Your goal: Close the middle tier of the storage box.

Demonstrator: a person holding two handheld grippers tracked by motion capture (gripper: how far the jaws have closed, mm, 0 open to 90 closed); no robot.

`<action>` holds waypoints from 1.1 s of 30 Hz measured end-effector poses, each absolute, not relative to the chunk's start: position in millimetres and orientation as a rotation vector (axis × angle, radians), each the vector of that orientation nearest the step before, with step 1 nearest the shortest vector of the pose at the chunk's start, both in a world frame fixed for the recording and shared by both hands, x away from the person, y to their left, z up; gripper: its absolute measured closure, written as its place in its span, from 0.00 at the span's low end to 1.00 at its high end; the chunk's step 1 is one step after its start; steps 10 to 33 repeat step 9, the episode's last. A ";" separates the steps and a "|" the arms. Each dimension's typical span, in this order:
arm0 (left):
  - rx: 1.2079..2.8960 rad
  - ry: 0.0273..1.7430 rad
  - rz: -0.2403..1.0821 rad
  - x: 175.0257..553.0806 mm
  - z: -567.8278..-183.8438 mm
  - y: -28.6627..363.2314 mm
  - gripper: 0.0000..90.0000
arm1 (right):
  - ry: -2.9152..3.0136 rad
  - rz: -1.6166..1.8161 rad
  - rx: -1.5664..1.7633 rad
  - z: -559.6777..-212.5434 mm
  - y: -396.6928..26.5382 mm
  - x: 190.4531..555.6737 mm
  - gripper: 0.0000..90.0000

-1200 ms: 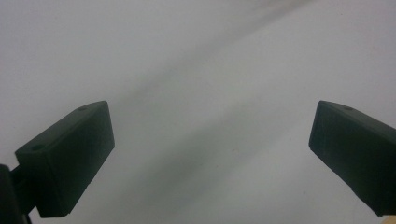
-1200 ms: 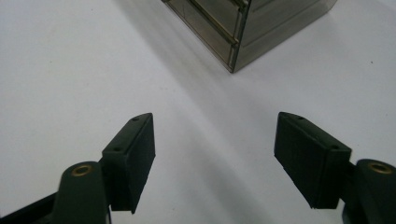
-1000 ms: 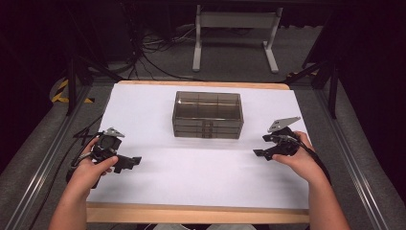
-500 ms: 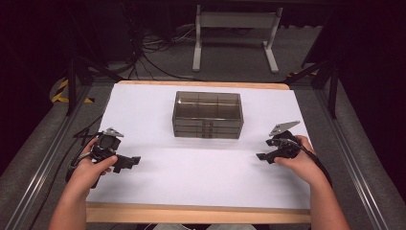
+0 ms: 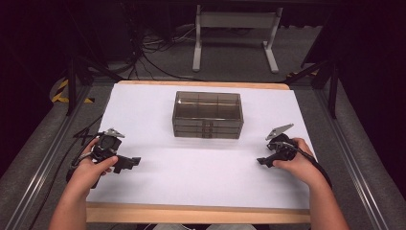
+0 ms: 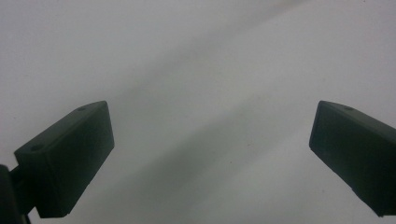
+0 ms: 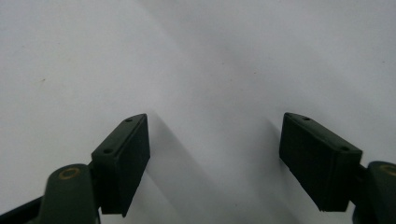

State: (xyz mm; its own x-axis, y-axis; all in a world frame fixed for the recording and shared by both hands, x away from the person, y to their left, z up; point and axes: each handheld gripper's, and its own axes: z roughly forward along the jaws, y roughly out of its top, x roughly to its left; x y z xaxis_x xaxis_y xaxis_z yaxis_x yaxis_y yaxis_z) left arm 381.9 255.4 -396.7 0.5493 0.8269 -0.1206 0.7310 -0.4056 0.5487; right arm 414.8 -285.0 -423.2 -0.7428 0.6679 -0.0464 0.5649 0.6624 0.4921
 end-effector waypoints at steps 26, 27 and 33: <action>2.236 1.253 0.228 382.2 -396.9 255.1 0.01 | 2.635 0.680 0.993 -420.2 -283.4 413.8 0.29; 2.236 1.253 0.228 382.2 -396.9 255.1 0.01 | 2.635 0.680 0.993 -420.2 -283.4 413.8 0.29; 2.236 1.253 0.228 382.2 -396.9 255.1 0.01 | 2.635 0.680 0.993 -420.2 -283.4 413.8 0.29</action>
